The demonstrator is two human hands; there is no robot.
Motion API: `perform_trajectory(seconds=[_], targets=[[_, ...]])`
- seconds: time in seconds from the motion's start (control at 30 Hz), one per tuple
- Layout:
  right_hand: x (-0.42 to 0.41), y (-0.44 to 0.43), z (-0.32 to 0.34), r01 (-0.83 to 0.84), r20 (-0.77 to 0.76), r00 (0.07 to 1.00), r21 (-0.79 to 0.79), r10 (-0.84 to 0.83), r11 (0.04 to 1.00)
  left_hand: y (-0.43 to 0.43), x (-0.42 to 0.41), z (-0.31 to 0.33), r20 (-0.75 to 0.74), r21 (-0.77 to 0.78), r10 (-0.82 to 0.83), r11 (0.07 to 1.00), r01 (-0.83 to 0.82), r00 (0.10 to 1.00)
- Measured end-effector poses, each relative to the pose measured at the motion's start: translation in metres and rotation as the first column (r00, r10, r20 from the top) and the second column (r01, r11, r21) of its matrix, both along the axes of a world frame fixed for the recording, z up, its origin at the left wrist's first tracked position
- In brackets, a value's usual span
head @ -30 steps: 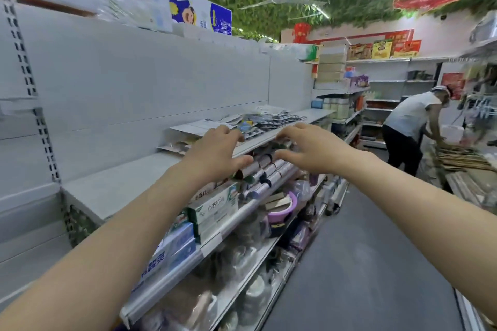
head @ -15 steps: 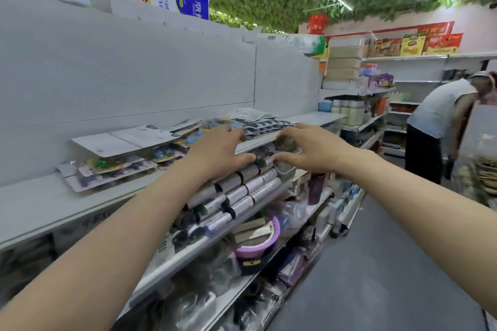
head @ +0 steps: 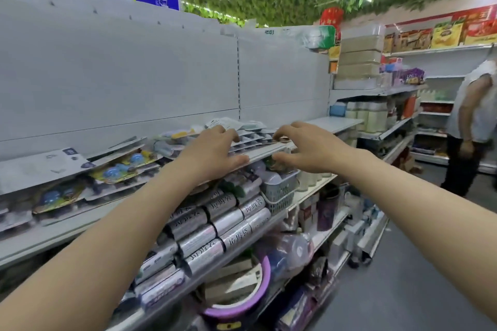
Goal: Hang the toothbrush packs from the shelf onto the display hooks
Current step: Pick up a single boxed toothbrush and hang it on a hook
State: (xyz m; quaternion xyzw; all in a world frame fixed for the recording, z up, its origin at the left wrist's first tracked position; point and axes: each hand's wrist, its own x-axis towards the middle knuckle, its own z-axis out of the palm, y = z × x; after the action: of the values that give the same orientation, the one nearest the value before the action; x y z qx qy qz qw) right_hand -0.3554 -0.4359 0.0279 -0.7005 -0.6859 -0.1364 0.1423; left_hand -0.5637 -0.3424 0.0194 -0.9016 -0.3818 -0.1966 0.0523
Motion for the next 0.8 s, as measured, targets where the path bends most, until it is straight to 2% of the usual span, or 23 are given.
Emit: perform_trajectory(seconds=[0.37, 0.5, 0.63, 0.8], targets=[[0.167, 0.170, 0.031, -0.001, 0.017, 1.000, -0.003, 0.001, 1.000, 0.177, 0.143, 0.013, 0.098, -0.016, 0.086, 0.996, -0.085, 0.991], [0.218, 0.223, 0.022, -0.010, -0.008, 1.000, -0.035, 0.010, 0.999, 0.221, 0.185, 0.007, 0.048, -0.064, 0.132, 0.990, -0.129, 0.990], [0.267, 0.275, 0.015, -0.031, -0.059, 0.998, -0.030, 0.029, 0.999, 0.252, 0.215, 0.003, 0.053, -0.034, 0.200, 0.980, -0.198, 0.978], [0.311, 0.342, 0.004, -0.127, -0.140, 0.983, -0.069, 0.116, 0.990, 0.284, 0.250, -0.004, 0.017, -0.049, 0.310, 0.950, -0.308, 0.951]])
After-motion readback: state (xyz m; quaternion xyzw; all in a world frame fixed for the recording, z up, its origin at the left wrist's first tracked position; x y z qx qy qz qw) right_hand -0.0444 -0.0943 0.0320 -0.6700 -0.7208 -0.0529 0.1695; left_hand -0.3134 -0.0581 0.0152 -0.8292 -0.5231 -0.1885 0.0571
